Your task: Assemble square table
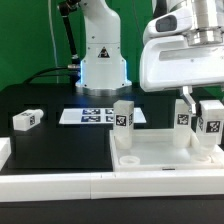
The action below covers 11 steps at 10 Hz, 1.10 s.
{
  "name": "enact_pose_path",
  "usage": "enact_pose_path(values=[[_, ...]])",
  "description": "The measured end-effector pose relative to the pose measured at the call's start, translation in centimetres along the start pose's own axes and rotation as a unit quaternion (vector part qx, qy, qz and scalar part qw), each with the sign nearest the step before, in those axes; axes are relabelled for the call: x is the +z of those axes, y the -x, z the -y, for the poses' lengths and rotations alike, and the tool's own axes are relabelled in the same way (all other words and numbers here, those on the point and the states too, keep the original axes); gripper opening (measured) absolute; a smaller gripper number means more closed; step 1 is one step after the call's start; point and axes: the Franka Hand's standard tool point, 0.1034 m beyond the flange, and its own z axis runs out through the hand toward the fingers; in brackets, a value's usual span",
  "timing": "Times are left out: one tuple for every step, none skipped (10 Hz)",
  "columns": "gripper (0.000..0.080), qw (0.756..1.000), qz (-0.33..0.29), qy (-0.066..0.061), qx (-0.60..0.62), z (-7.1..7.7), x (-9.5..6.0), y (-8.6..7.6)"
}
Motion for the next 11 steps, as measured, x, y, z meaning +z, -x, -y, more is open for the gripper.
enact_pose_path(values=[[0.029,1.0,0.0,0.0,0.0,0.1,0.0,0.0],[0.029,1.0,0.0,-0.002,0.007,0.8,-0.1,0.2],[0.029,1.0,-0.006,-0.003,0.004,1.1,-0.6,-0.3],[0.029,1.0,-0.012,-0.003,0.005,1.1,-0.9,-0.6],[0.029,1.0,-0.015,0.0,0.002,0.8,-0.7,-0.7],[0.029,1.0,-0.019,0.005,0.001,0.1,-0.2,-0.6],[0.029,1.0,-0.017,0.007,0.002,-0.2,0.1,-0.4],[0.029,1.0,-0.018,0.009,0.002,-0.6,0.2,-0.4],[0.029,1.0,-0.019,0.012,0.003,-1.0,0.3,-0.5],[0.029,1.0,-0.018,0.012,0.005,-1.2,0.3,-0.5],[0.029,1.0,-0.018,0.012,0.004,-1.2,0.3,-0.5]])
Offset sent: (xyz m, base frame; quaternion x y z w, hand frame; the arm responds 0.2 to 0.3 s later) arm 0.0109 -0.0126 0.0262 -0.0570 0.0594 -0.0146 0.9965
